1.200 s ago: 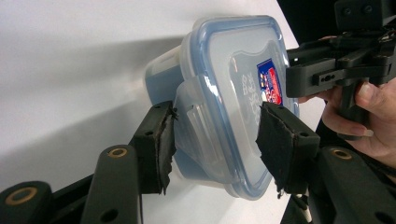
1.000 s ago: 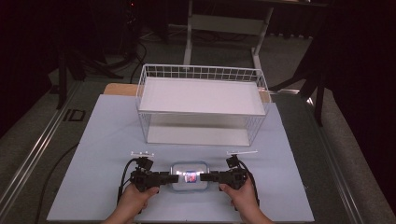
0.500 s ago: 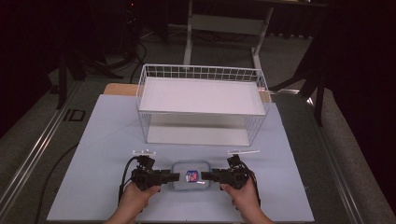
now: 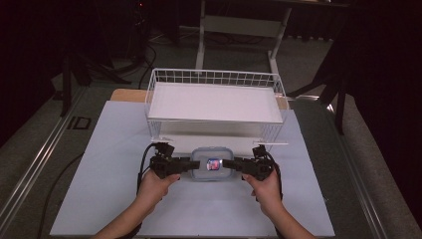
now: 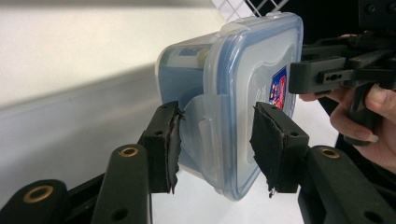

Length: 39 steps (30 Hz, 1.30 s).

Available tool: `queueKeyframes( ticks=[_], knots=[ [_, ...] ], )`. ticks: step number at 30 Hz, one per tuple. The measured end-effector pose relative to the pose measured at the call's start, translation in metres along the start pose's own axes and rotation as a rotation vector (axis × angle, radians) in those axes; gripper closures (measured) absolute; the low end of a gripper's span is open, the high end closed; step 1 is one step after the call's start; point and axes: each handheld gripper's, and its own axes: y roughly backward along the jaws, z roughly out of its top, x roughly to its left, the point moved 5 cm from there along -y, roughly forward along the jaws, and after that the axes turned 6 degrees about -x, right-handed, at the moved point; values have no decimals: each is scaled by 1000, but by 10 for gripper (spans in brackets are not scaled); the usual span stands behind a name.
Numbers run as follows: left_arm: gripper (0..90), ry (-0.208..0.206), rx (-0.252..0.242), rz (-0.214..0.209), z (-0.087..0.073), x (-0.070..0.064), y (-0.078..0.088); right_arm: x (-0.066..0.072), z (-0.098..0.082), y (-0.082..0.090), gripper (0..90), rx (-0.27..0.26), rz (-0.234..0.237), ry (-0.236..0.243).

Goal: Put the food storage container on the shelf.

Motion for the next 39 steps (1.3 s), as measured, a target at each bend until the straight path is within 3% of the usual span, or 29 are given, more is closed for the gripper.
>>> queueKeyframes(
  ticks=[3,5,10,13,15,19,27,28,34,37,39],
  knots=[
    [539,-6,-6,-5,2,2,-3,-6,3,-2,470,-13,-6,5],
    [538,-31,-16,-22,8,15,-14,-14,7,-7,471,-29,-18,22],
    [535,-52,-27,-6,16,28,-21,-24,11,-18,469,-50,-29,16],
    [533,-29,-38,6,20,34,-27,-30,14,-25,464,-64,-40,13],
    [531,-52,-50,14,22,38,-30,-34,16,-29,460,-74,-43,8],
    [529,-45,-79,11,21,45,-37,-41,17,-34,459,-91,-51,-7],
    [523,-26,-75,23,21,55,-45,-50,17,-43,457,-87,-69,-16],
    [519,-9,-88,18,22,56,-46,-51,17,-45,459,-88,-69,-12],
    [507,2,-119,6,24,58,-48,-53,23,-46,451,-93,-72,-39],
    [487,-14,-128,0,23,60,-51,-53,25,-49,421,-93,-101,-22],
    [476,-12,-137,-3,23,61,-52,-53,26,-50,413,-91,-106,-37]
  ],
)
